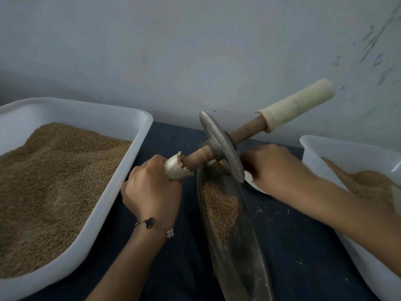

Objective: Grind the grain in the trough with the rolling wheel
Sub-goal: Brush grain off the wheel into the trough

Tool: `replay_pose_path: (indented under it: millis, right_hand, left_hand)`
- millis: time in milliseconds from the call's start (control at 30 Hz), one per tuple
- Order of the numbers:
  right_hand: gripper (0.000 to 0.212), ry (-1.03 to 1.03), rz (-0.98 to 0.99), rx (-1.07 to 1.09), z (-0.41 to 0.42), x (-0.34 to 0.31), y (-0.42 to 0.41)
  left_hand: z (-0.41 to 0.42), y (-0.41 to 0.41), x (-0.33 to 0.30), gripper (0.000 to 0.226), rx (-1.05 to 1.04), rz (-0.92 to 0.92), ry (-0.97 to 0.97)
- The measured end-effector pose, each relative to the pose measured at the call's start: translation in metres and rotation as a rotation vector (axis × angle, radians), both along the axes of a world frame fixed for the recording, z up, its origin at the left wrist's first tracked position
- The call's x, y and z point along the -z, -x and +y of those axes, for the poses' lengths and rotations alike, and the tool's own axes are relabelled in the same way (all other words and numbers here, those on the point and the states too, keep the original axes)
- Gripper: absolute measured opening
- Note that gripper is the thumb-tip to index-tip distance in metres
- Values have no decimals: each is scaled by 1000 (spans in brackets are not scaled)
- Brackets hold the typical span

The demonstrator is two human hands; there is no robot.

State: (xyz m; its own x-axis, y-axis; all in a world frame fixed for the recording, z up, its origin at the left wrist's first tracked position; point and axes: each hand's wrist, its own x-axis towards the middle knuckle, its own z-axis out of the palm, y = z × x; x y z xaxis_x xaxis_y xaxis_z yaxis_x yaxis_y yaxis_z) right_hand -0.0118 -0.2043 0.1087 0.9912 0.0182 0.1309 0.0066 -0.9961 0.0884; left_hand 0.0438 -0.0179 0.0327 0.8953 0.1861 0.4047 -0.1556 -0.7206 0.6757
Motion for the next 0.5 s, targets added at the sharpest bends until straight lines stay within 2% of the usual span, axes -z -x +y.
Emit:
replay_pose_path:
  millis: [133, 200, 267, 367, 500]
  right_hand:
    - [14, -59, 120, 26, 3, 6, 1]
    - [17, -77, 112, 47, -1, 1, 6]
    - [16, -106, 24, 74, -8, -6, 16]
    - [13, -295, -153, 143, -25, -21, 44]
    - [14, -650, -150, 331, -72, -39, 78]
  left_hand:
    - [1, -1, 2, 19, 4, -3, -15]
    - [2, -1, 2, 18, 2, 2, -22]
    - [1, -1, 3, 19, -2, 0, -24]
    - [1, -1, 3, 20, 4, -13, -28]
    - [2, -3, 2, 18, 2, -4, -58]
